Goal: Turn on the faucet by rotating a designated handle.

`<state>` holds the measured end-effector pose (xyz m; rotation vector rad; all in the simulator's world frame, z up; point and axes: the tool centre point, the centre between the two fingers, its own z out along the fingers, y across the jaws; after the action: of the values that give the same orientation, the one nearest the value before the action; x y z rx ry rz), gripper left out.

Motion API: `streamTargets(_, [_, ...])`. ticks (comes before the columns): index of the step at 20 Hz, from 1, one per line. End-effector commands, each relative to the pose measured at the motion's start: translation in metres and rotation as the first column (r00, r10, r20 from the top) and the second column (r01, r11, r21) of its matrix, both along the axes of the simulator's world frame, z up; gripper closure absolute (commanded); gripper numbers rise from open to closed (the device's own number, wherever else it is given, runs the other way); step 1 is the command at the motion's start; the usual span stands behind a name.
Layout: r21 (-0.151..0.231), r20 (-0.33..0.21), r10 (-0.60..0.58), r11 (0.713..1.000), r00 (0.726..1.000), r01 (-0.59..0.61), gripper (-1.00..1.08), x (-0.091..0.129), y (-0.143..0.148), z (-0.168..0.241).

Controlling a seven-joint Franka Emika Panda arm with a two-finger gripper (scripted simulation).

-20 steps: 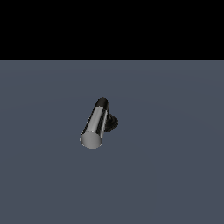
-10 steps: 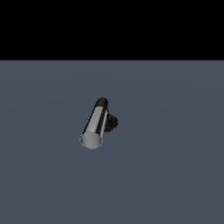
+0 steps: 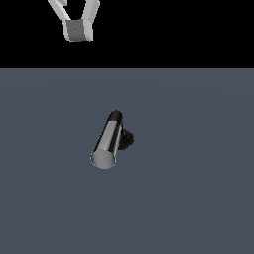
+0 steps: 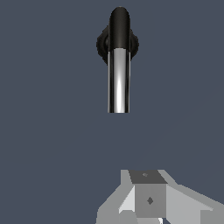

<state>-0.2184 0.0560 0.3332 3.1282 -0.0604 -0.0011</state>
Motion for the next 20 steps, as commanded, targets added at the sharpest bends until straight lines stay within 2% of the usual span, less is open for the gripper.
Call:
streamTargets(1, [0.002, 0.001, -0.009, 1.0, 1.0, 0.009, 1.08, 0.004, 0.007, -0.02])
streamTargets(20, [0.014, 0.0, -0.067, 0.998, 0.998, 0.067, 1.08, 0.043, 0.06, -0.156])
